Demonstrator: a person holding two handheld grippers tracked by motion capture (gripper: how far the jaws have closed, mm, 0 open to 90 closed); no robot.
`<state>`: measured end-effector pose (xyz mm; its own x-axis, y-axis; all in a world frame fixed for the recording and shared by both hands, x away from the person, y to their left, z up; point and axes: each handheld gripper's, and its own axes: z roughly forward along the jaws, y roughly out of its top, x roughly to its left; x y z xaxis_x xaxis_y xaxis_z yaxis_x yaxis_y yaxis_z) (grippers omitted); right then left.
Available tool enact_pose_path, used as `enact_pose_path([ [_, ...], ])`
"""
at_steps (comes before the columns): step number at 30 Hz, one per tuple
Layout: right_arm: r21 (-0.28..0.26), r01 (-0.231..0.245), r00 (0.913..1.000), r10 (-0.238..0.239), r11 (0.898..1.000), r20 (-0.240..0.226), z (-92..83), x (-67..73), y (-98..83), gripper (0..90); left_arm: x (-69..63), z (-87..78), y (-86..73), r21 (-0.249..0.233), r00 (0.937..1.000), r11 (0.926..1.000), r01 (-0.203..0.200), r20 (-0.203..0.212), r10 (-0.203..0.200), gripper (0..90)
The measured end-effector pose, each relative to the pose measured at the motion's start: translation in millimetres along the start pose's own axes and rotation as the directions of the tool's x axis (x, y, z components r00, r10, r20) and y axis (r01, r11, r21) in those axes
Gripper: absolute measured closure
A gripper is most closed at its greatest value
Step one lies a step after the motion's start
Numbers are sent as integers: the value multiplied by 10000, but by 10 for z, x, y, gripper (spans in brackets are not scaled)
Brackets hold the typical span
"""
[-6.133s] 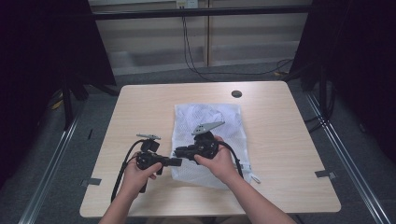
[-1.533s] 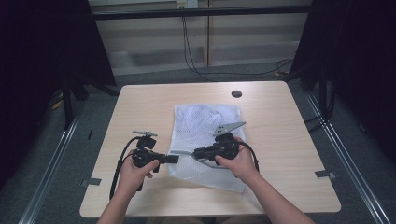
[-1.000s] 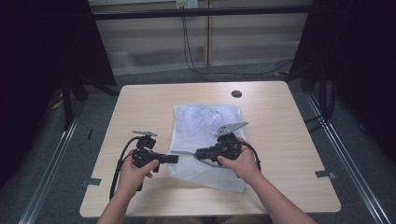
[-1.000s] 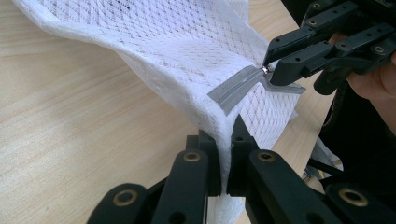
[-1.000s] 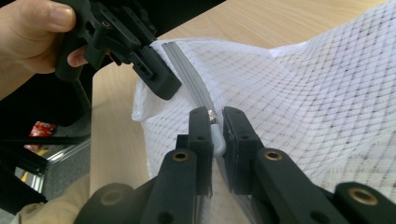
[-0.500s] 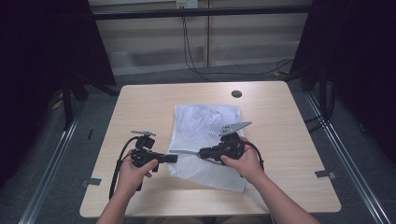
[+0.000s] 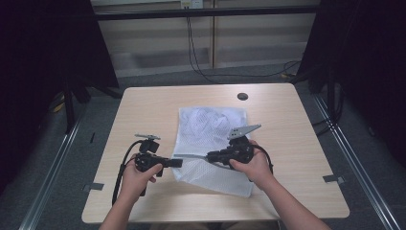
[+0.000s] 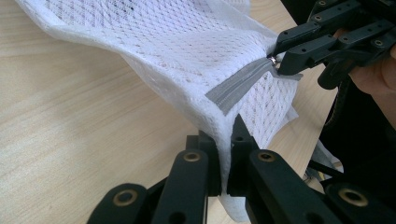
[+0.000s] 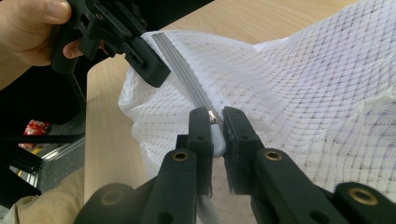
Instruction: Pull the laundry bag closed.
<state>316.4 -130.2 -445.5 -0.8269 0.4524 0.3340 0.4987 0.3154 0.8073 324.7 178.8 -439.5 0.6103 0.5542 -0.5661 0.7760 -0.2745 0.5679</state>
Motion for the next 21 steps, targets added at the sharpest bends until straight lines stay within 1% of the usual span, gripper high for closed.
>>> enact_pose_path([
  [3,37,8,10000,-8,10000,-11,-3,0,-4,824,10,-9,1,66,10000,10000,-52,5,52,882],
  [6,5,-23,10000,23,10000,-23,-15,-5,-9,824,5,-7,2,26,10000,10000,8,27,-8,882],
  [7,-2,-22,10000,22,10000,-8,-18,-5,-10,824,9,-8,2,62,10000,10000,-58,-3,59,882],
  [8,12,-16,10000,16,10000,16,-21,-6,-12,825,9,-6,1,46,10000,10000,-9,48,9,882],
  [9,-3,-62,10000,62,10000,-7,-24,-8,-13,824,10,-8,1,73,10000,10000,-49,37,49,882],
  [10,10,7,10000,-7,10000,27,-32,-10,-14,824,4,-4,0,7,10000,10000,-5,-24,5,882],
  [11,10,7,10000,-7,10000,27,-32,-10,-14,824,12,-11,3,94,10000,9999,-42,62,42,882],
  [13,10,-7,10000,7,10000,42,-39,-15,-14,824,6,-12,1,19,10000,10000,37,9,-37,882],
  [15,9,-22,10000,22,10000,65,-58,-23,-18,824,11,-15,1,32,10000,10000,-5,-29,5,882],
  [21,-15,-60,10000,60,10000,69,-90,-37,-29,825,8,-12,3,58,10000,10000,-25,23,25,882],
])
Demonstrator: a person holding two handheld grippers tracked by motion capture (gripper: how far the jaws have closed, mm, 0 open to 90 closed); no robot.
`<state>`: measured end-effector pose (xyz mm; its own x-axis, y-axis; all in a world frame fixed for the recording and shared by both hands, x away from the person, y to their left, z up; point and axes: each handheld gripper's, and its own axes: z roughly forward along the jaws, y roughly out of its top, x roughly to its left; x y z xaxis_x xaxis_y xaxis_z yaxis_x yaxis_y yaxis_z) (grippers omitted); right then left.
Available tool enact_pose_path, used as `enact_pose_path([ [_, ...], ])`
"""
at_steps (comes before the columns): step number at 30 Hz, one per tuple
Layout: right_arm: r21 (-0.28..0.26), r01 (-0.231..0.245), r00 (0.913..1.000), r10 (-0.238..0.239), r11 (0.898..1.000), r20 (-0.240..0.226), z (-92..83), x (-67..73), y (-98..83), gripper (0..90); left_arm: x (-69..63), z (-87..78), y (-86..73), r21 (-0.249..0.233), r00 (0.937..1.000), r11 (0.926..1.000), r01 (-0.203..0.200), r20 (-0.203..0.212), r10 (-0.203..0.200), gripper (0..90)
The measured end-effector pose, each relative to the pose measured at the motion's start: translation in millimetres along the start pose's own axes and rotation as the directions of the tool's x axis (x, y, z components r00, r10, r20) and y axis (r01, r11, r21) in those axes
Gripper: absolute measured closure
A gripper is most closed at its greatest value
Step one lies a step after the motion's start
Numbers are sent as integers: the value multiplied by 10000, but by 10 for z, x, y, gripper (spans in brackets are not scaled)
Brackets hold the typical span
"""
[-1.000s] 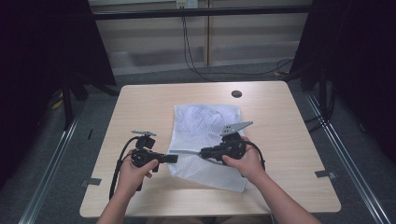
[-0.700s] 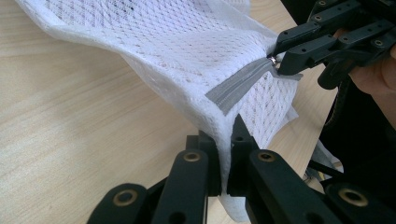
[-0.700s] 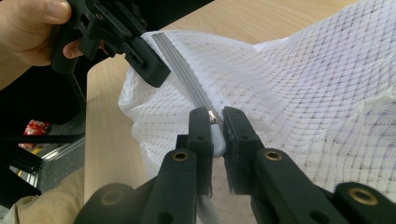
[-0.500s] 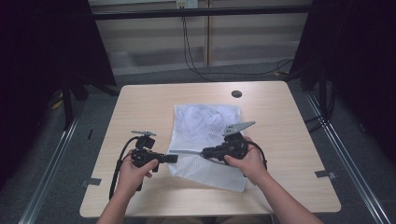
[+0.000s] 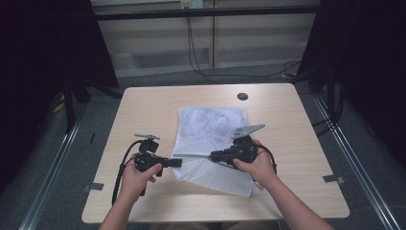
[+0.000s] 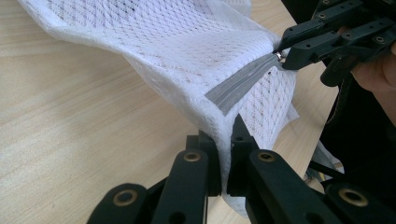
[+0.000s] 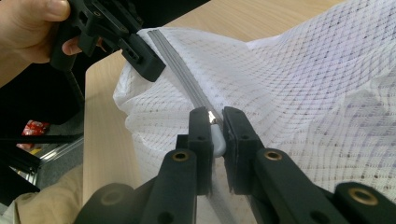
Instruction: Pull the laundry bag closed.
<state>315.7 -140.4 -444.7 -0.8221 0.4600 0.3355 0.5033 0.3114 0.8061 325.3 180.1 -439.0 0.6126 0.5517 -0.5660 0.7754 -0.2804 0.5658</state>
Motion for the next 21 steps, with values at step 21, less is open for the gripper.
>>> enact_pose_path([
  [21,-11,101,9999,-101,9999,-20,-73,-10,-35,824,-6,7,2,-59,9999,10000,75,-94,-76,882],
])
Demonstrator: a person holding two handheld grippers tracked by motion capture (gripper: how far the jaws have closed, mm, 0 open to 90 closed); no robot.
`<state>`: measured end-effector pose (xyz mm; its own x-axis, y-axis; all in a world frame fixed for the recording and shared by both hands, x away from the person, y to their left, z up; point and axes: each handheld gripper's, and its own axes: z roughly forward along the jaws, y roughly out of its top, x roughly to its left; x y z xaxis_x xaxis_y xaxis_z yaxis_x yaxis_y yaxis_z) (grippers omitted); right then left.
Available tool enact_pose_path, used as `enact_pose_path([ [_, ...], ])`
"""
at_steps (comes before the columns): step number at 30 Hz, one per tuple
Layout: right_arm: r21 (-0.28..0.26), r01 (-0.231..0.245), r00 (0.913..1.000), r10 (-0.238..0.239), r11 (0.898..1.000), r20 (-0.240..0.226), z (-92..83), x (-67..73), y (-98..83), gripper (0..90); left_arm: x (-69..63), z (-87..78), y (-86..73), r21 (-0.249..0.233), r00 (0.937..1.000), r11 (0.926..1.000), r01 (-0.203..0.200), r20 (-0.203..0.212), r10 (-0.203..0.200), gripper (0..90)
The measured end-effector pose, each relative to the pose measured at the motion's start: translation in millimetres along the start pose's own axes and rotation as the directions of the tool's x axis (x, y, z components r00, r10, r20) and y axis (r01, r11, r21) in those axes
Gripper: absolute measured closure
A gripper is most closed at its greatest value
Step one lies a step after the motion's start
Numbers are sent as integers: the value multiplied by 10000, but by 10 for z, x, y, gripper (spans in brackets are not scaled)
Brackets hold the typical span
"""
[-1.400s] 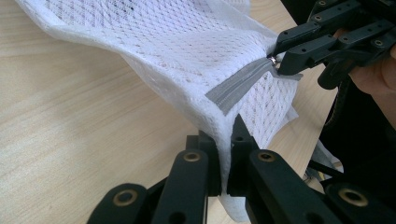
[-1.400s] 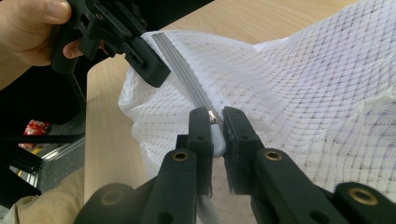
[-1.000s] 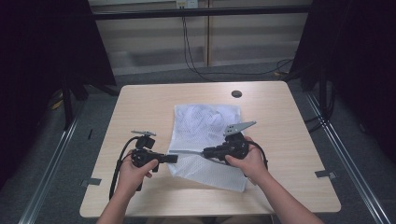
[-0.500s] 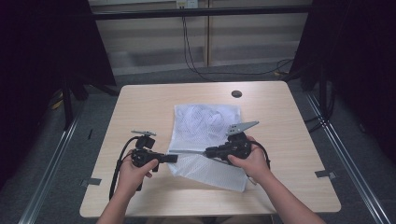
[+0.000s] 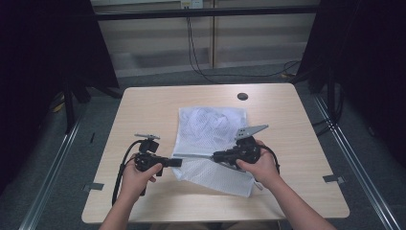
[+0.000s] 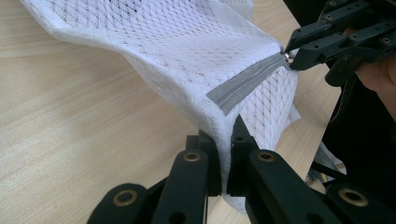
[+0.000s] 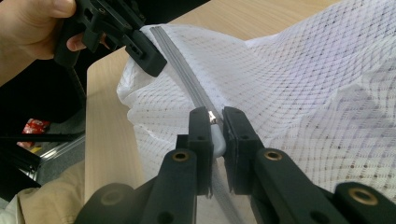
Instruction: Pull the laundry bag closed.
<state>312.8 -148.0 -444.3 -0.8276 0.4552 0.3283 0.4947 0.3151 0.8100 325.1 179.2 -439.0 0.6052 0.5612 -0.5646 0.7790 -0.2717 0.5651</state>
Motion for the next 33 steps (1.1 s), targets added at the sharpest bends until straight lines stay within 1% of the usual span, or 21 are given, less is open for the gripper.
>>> enact_pose_path([
  [5,4,-1,10000,1,10000,-37,-13,5,-6,825,1,1,1,61,10000,10000,-63,-14,64,882],
  [7,-17,-11,10000,11,10000,-2,-28,4,-7,824,7,-3,0,8,10000,10000,-7,37,7,882],
  [10,-45,-60,10000,60,10000,14,-58,-13,-16,825,10,-4,1,0,10000,10000,-29,51,29,882],
  [13,-12,-1,10000,1,10000,56,-68,-18,-22,825,1,-1,4,6,10000,10000,-17,16,16,882],
  [15,-32,-47,10000,47,10000,16,-74,-12,-26,825,3,-2,4,-12,10000,10000,-59,-31,59,882],
  [17,27,26,10000,-27,10000,55,-83,-16,-31,825,10,-6,3,-1,10000,10000,-47,-51,47,882],
  [19,8,-4,9999,4,10000,105,-106,-29,-41,825,12,-8,1,-13,9999,10000,-34,-95,34,882],
  [21,-52,-75,9999,75,10000,112,-119,-38,-51,824,12,-5,0,-11,10000,10000,-23,23,23,882],
  [24,-38,-12,9999,13,10000,109,-126,-45,-67,824,9,-8,1,-16,10000,10000,-27,-46,27,882],
  [30,-87,-99,9998,100,9999,142,-157,-56,-89,825,6,-17,1,-82,10000,10000,-5,-34,5,881],
  [33,-93,-61,9998,63,9999,170,-166,-56,-88,825,6,-15,4,-74,10000,9999,-74,6,74,882],
])
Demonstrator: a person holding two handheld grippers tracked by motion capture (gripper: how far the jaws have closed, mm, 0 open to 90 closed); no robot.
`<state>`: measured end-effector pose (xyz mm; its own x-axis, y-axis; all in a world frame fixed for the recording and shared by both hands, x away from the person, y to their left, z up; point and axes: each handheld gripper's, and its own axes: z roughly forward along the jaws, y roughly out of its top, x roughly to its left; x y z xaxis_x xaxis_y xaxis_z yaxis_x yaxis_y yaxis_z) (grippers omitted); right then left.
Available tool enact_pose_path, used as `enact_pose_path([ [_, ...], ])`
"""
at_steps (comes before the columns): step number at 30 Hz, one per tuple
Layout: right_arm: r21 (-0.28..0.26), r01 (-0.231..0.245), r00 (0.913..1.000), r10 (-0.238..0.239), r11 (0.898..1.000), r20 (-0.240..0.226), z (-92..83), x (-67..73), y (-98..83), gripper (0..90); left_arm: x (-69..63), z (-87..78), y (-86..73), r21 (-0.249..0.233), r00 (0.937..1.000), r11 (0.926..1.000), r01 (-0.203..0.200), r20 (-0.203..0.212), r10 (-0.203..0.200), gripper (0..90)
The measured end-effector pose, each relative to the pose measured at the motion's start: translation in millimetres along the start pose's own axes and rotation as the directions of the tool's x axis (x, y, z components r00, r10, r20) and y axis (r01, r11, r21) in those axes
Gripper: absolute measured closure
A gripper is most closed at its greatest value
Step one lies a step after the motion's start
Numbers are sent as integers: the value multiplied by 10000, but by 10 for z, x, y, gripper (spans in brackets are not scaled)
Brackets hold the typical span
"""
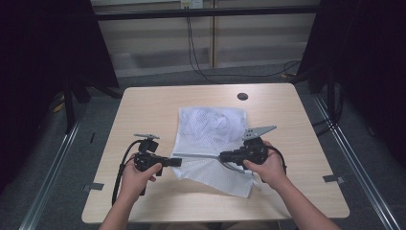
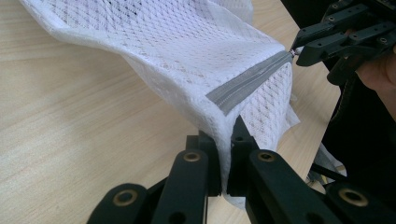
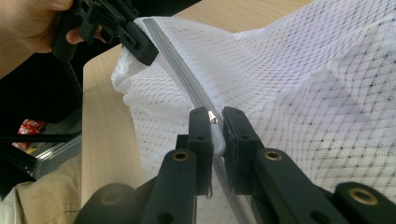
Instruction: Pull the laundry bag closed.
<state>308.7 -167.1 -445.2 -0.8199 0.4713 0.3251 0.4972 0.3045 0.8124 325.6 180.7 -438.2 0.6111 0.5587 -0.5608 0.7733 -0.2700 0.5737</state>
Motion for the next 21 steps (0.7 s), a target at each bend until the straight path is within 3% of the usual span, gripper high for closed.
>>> enact_pose_path([
  [21,96,-19,9999,18,10000,102,-56,-33,-46,825,9,-12,2,-10,9999,10000,-4,-127,3,882],
])
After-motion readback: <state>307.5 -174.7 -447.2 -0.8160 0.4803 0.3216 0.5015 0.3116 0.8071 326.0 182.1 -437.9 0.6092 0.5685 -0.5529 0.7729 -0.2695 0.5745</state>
